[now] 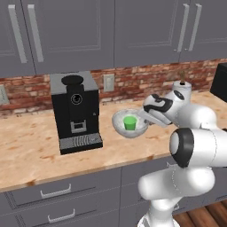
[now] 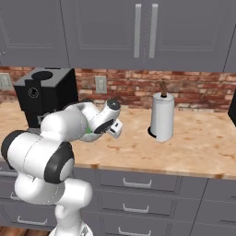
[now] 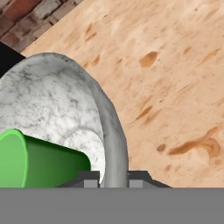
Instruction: Place the cup inside the bowl on the dining table and move the bowl to any counter.
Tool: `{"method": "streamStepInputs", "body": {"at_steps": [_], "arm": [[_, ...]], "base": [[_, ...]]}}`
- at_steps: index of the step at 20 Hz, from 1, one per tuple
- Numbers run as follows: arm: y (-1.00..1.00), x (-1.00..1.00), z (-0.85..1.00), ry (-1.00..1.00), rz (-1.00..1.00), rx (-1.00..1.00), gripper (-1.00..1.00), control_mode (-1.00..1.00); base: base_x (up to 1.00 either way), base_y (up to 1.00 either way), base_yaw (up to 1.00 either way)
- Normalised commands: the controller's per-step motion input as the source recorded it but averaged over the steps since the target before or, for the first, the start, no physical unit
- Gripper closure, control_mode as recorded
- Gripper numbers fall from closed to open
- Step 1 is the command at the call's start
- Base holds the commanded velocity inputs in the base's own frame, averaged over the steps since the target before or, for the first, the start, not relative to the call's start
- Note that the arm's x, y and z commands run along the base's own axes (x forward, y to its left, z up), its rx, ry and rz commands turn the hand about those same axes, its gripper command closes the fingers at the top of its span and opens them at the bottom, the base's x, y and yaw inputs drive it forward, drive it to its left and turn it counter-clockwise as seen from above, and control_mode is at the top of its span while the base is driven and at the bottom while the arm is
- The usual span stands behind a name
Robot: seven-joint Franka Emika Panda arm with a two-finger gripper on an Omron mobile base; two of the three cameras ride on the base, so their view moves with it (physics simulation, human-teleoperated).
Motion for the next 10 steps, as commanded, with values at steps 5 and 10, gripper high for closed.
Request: {"method": "streamStepInputs", "body": {"at_steps": [5, 10], "arm": [[0.0, 0.08, -0.04, 0.0, 0.0, -0.01, 1.0, -1.0], [0.0, 0.04, -0.07, 0.0, 0.0, 0.0, 1.0, -1.0]], "base": [[0.0, 0.0, 0.0], [0.0, 0.0, 0.0]]}}
